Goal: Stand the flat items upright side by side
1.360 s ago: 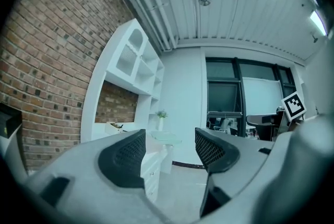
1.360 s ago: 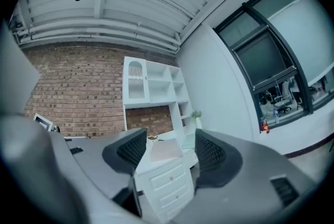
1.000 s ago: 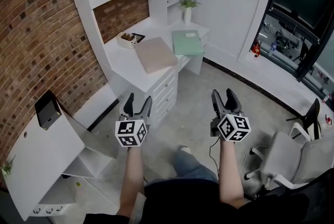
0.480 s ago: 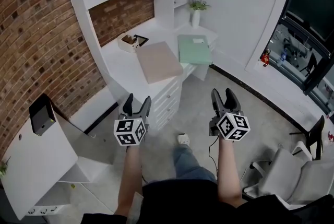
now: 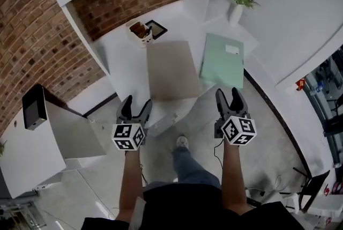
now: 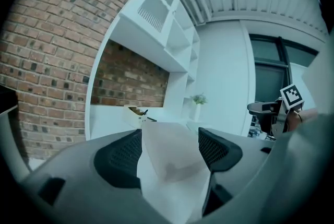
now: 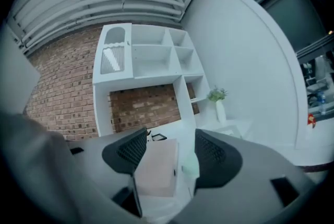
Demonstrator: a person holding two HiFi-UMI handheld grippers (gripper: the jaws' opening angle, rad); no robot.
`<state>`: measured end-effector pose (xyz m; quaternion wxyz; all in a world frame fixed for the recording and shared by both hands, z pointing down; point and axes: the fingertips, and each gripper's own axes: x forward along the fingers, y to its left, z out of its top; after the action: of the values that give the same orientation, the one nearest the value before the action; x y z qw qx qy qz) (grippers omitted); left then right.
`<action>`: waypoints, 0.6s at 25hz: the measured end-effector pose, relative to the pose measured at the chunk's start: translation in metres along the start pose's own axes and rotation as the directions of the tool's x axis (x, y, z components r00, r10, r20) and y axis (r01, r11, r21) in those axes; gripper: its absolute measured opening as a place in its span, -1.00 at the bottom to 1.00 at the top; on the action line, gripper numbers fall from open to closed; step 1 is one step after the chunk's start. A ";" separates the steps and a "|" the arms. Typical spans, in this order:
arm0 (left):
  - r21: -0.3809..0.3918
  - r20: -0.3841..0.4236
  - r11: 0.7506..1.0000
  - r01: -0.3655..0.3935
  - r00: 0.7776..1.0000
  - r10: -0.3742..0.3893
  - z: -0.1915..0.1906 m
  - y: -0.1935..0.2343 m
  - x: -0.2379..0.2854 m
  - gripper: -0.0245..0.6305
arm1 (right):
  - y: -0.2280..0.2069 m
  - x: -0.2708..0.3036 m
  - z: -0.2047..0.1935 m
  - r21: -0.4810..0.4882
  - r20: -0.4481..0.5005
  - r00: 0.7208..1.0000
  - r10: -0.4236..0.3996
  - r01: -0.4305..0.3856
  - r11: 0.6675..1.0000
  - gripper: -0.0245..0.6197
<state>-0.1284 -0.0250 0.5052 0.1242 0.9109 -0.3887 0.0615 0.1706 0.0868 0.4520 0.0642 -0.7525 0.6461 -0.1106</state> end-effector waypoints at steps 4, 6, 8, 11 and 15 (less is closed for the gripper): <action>0.000 -0.042 0.997 -0.083 0.996 0.082 -0.003 0.017 0.049 0.03 | -0.018 0.076 -0.003 0.024 -0.066 0.995 0.073 -0.071 0.997 -0.09; 0.000 -0.059 0.995 -0.104 0.993 0.104 -0.001 0.022 0.065 0.03 | -0.018 0.104 -0.003 0.036 -0.080 0.991 0.105 -0.102 0.994 -0.09; -0.003 -0.072 0.992 -0.125 0.990 0.124 -0.002 0.026 0.075 0.03 | -0.013 0.125 -0.006 0.033 -0.103 0.985 0.139 -0.137 0.990 -0.09; -0.011 -0.088 0.989 -0.150 0.985 0.148 -0.003 0.034 0.085 0.03 | -0.009 0.149 -0.013 0.038 -0.143 0.974 0.174 -0.170 0.985 -0.09; -0.019 -0.126 0.987 -0.158 0.980 0.155 -0.003 0.043 0.102 0.03 | -0.006 0.172 -0.022 0.049 -0.200 0.959 0.202 -0.196 0.979 -0.09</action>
<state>-0.0893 -0.1237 0.5372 0.1560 0.8701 -0.4514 0.1222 0.1949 -0.0805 0.4893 0.0192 -0.6675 0.7199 -0.1893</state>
